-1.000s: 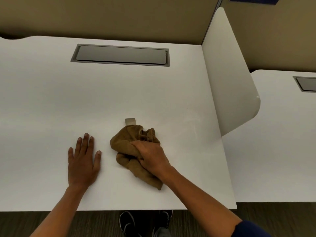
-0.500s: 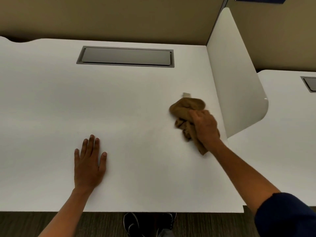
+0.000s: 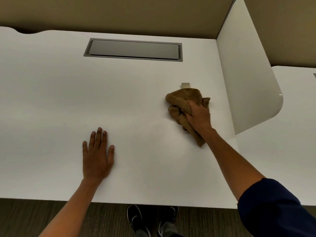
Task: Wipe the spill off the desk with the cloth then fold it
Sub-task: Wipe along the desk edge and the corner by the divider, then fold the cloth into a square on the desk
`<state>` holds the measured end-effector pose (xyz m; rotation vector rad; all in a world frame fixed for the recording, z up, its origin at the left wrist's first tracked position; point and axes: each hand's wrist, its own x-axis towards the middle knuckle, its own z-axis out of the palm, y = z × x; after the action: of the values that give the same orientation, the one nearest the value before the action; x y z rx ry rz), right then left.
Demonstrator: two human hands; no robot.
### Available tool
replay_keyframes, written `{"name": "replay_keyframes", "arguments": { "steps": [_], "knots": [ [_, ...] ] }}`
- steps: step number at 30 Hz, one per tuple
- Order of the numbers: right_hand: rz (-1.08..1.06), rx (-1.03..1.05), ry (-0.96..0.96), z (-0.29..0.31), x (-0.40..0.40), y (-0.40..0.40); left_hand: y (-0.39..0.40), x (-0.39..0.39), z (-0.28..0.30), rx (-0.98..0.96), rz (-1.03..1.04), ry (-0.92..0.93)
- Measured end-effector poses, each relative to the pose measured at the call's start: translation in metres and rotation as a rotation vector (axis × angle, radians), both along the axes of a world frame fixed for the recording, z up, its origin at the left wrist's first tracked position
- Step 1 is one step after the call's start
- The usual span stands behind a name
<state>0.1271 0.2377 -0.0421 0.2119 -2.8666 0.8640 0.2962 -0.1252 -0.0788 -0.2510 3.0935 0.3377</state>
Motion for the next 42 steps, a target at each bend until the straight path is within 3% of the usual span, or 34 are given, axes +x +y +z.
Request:
{"name": "replay_keyframes", "arguments": {
  "steps": [8,19,24,29,31,38,42],
  "knots": [
    [0.213,-0.024,-0.009,0.004,0.039,-0.079,0.001,0.001,0.004,0.004,-0.009,-0.003],
    [0.502,-0.069,-0.098,0.008,0.174,-0.134,-0.009,-0.001,0.004,0.03,-0.069,-0.065],
    [0.479,-0.09,-0.155,-0.001,0.231,-0.141,-0.017,-0.004,0.007,0.246,-0.075,-0.101],
    [0.431,-0.19,-0.348,0.001,0.263,-0.149,-0.029,0.01,0.019,0.456,-0.105,-0.152],
    [0.369,-0.304,-0.428,0.008,0.271,-0.15,-0.033,0.017,0.027,0.553,-0.077,-0.147],
    [0.055,-1.032,-0.701,0.049,0.276,-0.154,-0.042,0.031,0.053,0.883,0.086,-0.004],
    [-0.089,-1.427,-0.832,0.065,0.27,-0.154,-0.032,0.037,0.063,1.278,0.166,-0.1]
  ]
}}
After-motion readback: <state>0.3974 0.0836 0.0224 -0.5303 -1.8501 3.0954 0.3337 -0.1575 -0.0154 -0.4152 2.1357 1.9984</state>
